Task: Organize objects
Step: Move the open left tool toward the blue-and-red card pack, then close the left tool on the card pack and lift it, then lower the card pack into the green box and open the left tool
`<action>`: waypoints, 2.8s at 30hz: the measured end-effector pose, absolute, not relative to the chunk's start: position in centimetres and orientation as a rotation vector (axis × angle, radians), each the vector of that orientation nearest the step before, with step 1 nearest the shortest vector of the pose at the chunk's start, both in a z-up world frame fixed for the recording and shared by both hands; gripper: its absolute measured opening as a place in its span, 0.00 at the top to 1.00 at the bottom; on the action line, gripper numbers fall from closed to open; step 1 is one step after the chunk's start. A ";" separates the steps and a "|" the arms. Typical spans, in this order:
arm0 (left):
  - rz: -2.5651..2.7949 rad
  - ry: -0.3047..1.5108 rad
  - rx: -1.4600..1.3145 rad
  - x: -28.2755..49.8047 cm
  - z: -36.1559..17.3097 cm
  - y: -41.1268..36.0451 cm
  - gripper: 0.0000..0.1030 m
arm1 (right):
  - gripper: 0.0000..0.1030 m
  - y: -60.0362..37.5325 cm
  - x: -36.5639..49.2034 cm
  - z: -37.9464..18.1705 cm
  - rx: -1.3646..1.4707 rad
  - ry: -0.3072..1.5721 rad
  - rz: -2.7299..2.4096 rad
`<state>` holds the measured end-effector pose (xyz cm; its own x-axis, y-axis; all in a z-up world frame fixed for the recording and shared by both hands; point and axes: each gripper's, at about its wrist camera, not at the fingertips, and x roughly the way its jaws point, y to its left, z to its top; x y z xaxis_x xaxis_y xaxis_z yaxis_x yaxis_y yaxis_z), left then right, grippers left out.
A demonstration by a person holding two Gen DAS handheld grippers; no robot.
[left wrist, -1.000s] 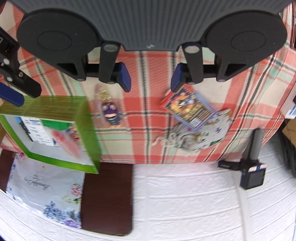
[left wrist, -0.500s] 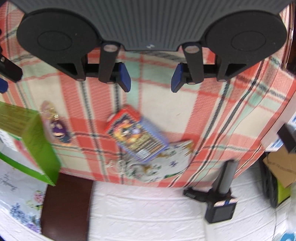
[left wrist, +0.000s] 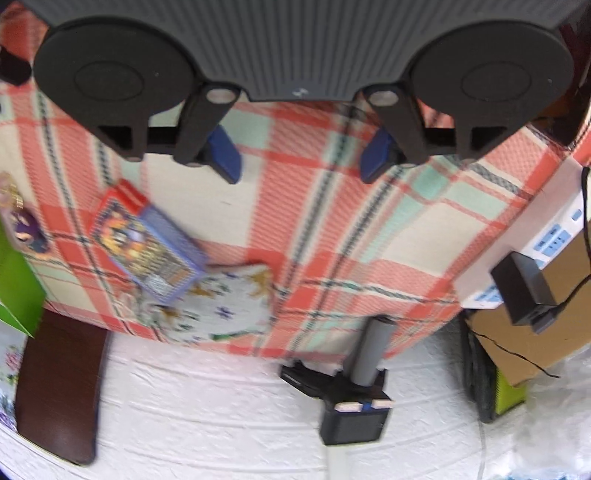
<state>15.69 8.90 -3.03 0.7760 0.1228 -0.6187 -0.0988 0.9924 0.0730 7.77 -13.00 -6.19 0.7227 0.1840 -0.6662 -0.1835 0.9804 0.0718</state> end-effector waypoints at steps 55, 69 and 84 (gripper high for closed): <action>-0.277 0.759 -0.030 11.5 0.6 0.1 0.10 | 0.23 -18.5 1.4 -7.0 -0.006 0.655 0.090; -0.515 0.946 -0.015 11.4 -2.2 -8.7 0.11 | 0.40 -18.8 1.3 -7.1 -0.016 0.631 0.142; -0.622 0.634 0.057 11.0 6.1 -13.0 0.48 | 0.41 -22.0 0.2 -2.6 0.014 0.341 0.043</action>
<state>11.02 -12.98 6.05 0.6311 -0.5261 -0.5700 0.5601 0.8175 -0.1344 0.20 -21.97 -2.57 0.9416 0.0443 -0.3337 -0.0396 0.9990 0.0210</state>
